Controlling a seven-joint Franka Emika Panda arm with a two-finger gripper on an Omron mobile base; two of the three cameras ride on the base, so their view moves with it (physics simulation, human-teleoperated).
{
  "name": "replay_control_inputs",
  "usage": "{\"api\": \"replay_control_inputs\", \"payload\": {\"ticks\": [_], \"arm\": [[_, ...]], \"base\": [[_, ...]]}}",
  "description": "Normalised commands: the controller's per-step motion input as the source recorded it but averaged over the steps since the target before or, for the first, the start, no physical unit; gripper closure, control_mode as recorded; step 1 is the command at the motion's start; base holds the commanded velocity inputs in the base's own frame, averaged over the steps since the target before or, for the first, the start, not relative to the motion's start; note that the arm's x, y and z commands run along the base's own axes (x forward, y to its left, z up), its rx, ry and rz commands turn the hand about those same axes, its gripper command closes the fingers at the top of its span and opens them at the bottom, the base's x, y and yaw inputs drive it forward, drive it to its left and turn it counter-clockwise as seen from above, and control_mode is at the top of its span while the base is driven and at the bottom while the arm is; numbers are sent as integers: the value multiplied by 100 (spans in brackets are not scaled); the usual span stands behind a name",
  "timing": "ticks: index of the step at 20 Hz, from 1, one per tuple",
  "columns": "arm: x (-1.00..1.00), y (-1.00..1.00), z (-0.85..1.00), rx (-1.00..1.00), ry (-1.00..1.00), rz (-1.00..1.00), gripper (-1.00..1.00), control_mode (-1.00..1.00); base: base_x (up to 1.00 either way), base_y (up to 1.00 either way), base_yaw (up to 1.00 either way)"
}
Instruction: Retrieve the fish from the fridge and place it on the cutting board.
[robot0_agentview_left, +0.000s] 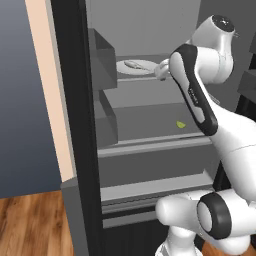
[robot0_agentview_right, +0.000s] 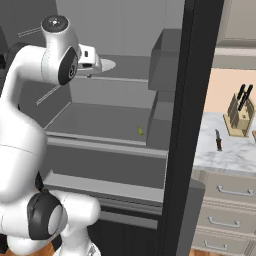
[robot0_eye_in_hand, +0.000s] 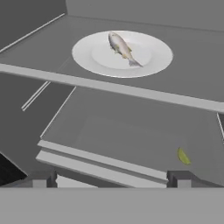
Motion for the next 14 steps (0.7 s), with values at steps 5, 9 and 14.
{"api": "replay_control_inputs", "payload": {"ticks": [5, 9, 14], "arm": [[53, 13, 0, 0, 0, 0, -100, -100], [56, 3, 0, 0, 2, 0, -100, -100], [61, 0, 0, 0, 4, 0, -100, -100]], "base": [[0, 0, 0], [0, 0, 0], [0, 0, 0]]}}
